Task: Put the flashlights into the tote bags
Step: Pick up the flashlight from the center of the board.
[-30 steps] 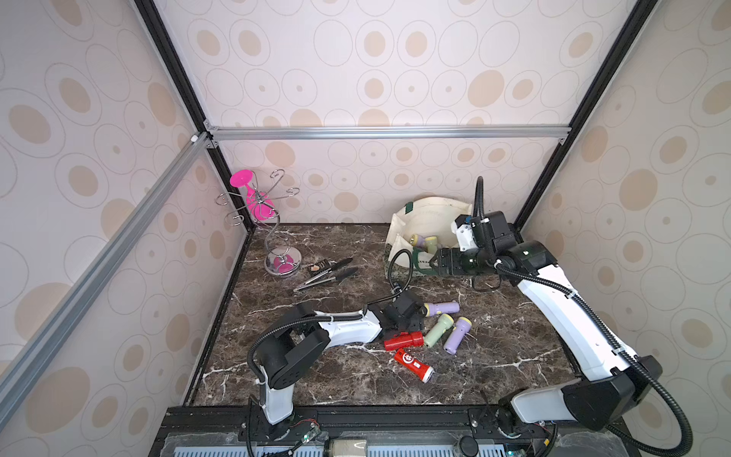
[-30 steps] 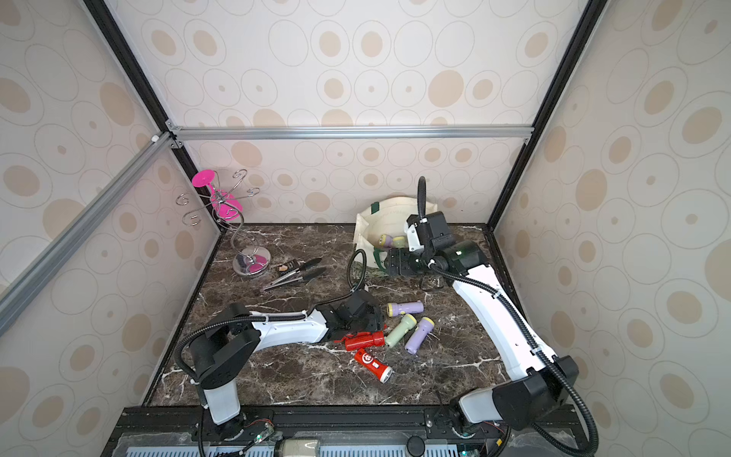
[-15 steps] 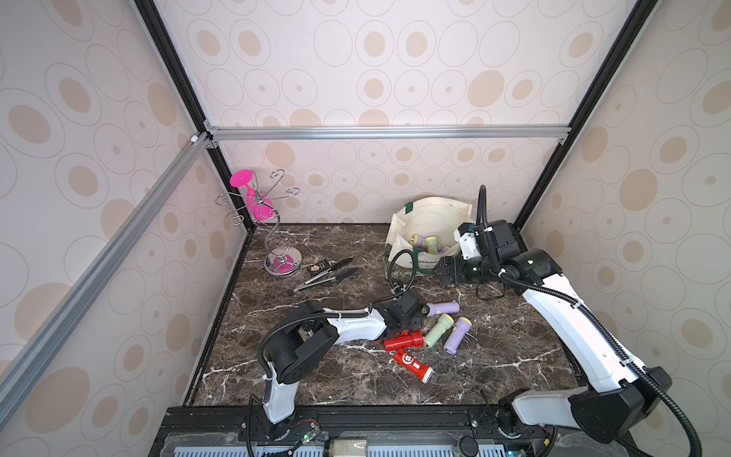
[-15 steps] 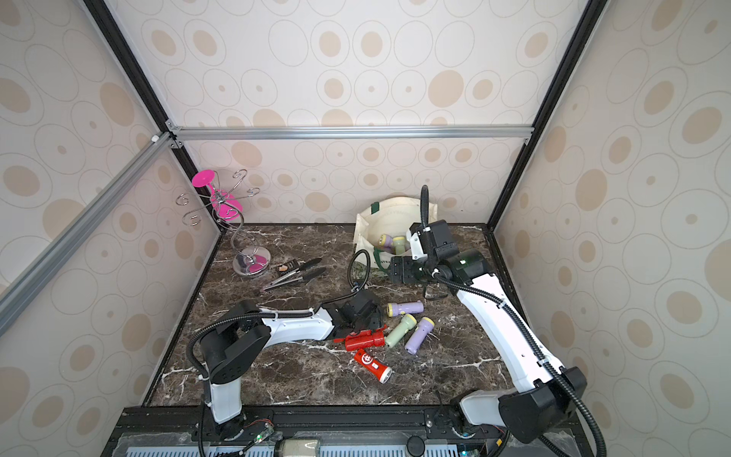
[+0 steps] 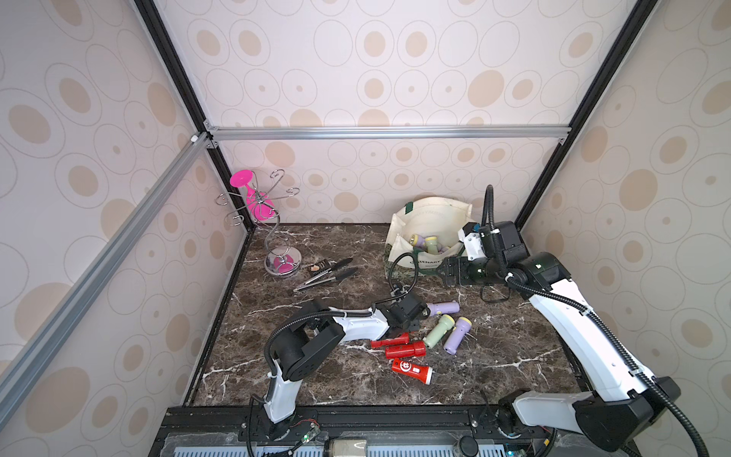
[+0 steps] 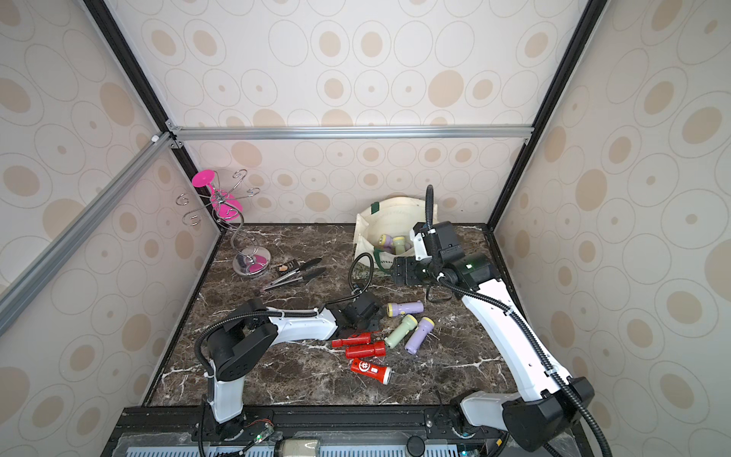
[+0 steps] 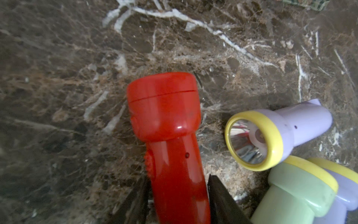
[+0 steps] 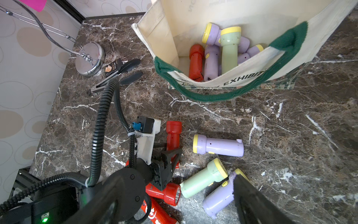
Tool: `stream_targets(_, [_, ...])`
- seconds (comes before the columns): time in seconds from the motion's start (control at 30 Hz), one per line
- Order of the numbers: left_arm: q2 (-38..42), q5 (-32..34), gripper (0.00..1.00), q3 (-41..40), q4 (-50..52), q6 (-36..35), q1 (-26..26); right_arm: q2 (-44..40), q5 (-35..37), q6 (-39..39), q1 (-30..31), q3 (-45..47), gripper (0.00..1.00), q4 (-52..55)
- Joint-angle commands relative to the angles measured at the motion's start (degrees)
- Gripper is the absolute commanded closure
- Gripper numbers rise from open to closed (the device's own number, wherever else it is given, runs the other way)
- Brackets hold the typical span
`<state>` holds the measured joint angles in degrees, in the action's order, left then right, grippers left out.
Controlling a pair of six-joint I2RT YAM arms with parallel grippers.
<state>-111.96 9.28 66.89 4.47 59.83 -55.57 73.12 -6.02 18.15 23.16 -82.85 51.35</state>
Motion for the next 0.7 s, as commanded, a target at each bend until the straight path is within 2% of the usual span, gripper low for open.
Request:
stream_targets(0.0, [-1.46,1.61,0.54,-0.41,5.23,0.21,-0.11,-3.07,1.75,-0.22,0.37,0.58,0.11,-0.99])
stream_targets(0.1, [-2.02,2.65,0.58,0.13,6.33,-0.31,-0.06,-3.18,2.24,-0.39,0.34,0.58,0.11,-0.53])
stream_targets(0.43, [-4.37,4.34,0.61,1.27,7.56,-0.88,-0.16,-3.43,1.38,-0.12,0.34,0.93,0.1,0.13])
stream_targets(0.67, [1.02,4.44,0.79,-4.27,0.28,0.16,-0.02,-3.49,-2.51,3.64,0.38,3.82,0.12,-1.54])
